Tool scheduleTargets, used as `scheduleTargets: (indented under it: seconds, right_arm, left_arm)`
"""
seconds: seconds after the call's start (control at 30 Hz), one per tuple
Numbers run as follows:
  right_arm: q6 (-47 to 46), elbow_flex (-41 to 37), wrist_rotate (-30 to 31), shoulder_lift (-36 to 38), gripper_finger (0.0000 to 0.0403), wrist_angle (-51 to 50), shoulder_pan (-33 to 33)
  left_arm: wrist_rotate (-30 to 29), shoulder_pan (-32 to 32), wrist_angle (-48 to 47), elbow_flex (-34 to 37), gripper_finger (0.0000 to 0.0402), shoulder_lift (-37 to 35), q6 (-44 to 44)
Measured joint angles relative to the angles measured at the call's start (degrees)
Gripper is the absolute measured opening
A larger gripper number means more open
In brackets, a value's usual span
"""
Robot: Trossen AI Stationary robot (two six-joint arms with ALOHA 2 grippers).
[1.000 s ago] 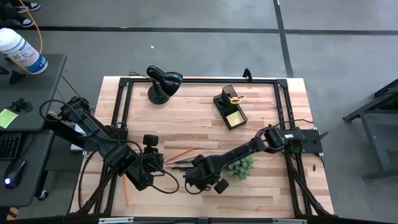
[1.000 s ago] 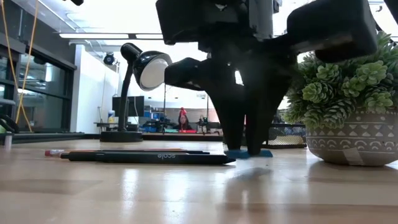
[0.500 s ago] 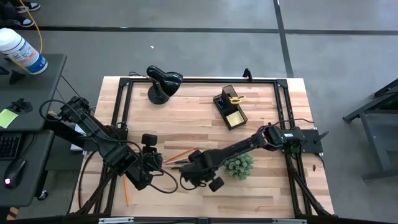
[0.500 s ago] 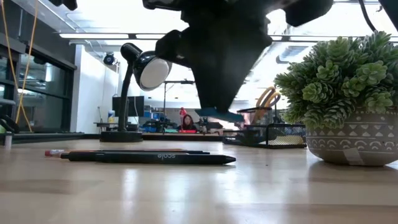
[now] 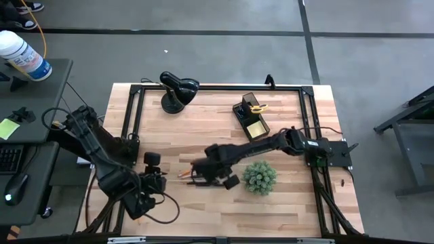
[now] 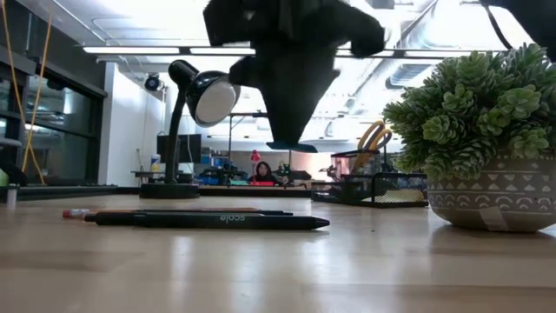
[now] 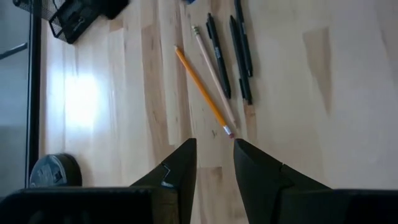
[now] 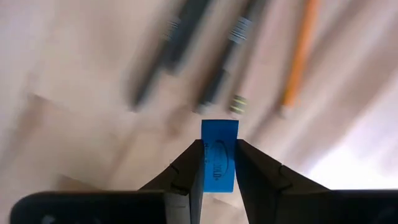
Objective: Pick and place office supplies into organizer
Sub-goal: Put the blue eraser into the desk organizer
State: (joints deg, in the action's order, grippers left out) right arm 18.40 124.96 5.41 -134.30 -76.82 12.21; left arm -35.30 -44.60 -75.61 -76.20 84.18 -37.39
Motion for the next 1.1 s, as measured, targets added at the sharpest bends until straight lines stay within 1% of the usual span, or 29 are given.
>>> scheduleTargets:
  seconds: [0.17,0.3,0.37,0.47,0.6,0.73,0.9,1.1]
  right_arm:
    - [0.06,-0.02,4.97,0.00,0.0082,-3.10,-5.02]
    - [-0.95,-0.02,9.05,0.00,0.0082,-5.53,-9.42]
    - [-3.35,-0.02,10.88,0.00,0.0082,-7.04,-11.75]
    - [-8.64,-0.04,12.00,0.00,0.0082,-9.05,-15.52]
    - [-16.71,-0.04,12.07,0.00,0.0082,-9.99,-20.37]
    - [-24.95,-0.06,10.62,0.00,0.0082,-10.51,-24.93]
    - [-30.58,-0.08,10.49,0.00,0.0082,-11.45,-29.68]
    - [-36.69,-0.08,10.19,0.00,0.0082,-11.41,-33.05]
  left_arm:
    - [-0.32,-1.44,-0.04,0.00,0.0095,0.00,-2.07]
    - [-0.27,-1.66,-0.04,0.00,0.0095,0.00,-2.11]
    - [-0.27,-1.57,-0.04,0.00,0.0095,0.00,-2.12]
    - [-0.27,-1.54,-0.02,0.00,0.0095,0.00,-2.12]
    - [-0.27,-1.55,0.02,0.00,0.0095,0.00,-2.12]
    - [-0.16,-1.55,0.07,0.00,0.0095,0.00,-2.36]
    - [-0.18,-1.55,0.13,0.00,0.0095,0.00,-4.06]
    - [-0.29,-1.55,0.13,0.00,0.0095,0.00,-5.07]
